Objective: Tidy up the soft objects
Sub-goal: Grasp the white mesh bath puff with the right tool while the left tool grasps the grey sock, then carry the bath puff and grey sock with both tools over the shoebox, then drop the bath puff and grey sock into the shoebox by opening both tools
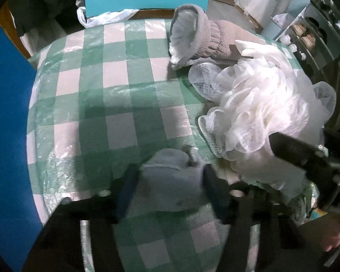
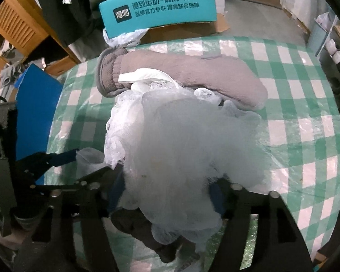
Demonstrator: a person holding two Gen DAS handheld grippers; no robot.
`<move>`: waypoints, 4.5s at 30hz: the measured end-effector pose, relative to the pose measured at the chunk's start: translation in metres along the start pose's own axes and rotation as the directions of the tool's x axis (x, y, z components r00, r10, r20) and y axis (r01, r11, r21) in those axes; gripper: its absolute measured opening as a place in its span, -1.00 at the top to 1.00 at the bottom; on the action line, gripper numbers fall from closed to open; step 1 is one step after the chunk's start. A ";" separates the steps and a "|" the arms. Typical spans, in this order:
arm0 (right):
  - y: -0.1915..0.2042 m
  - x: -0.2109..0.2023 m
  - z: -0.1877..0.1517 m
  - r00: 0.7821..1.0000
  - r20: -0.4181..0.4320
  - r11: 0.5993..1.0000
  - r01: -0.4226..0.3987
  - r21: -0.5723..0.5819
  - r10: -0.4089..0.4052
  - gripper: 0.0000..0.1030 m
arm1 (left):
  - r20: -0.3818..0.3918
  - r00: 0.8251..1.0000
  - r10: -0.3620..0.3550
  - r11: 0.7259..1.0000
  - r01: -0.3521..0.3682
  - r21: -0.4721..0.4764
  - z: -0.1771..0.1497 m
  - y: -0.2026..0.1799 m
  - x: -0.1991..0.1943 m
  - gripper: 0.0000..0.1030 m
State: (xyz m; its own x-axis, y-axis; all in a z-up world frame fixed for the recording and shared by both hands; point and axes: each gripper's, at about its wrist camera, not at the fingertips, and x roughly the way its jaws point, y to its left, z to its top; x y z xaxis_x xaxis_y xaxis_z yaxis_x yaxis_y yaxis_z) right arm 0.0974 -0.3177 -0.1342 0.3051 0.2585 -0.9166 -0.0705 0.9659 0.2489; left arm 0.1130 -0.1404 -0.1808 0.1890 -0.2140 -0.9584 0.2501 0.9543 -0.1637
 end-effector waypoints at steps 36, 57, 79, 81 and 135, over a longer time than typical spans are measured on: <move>0.044 -0.043 -0.023 0.987 0.149 0.990 0.077 -0.115 -0.060 0.11 | 0.169 0.982 0.085 0.996 -0.085 -0.010 -0.023 0.016 -0.090 0.51; 0.075 -0.100 -0.018 0.954 0.298 0.988 0.008 -0.154 0.039 0.15 | 0.283 0.951 0.124 0.991 -0.107 -0.075 -0.039 0.041 -0.147 0.51; 0.128 -0.122 -0.008 0.924 0.355 0.967 -0.051 -0.250 0.141 0.16 | 0.354 0.920 0.168 0.980 -0.118 -0.157 -0.052 0.080 -0.190 0.51; 0.132 -0.123 -0.006 0.922 0.357 0.965 -0.056 -0.255 0.148 0.17 | 0.358 0.918 0.170 0.979 -0.117 -0.165 -0.054 0.084 -0.193 0.51; 0.342 -0.044 0.021 0.947 0.176 0.852 -0.147 -0.503 0.267 0.17 | 0.308 0.904 0.296 0.886 -0.140 -0.442 -0.119 0.238 -0.210 0.49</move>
State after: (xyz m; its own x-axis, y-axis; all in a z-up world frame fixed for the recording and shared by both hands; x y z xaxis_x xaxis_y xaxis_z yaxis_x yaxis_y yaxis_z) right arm 0.0800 0.0010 -0.0021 0.4375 0.5012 -0.7466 -0.5823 0.7906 0.1895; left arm 0.0196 0.1561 -0.0461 0.5372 0.0245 -0.8431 -0.2241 0.9678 -0.1147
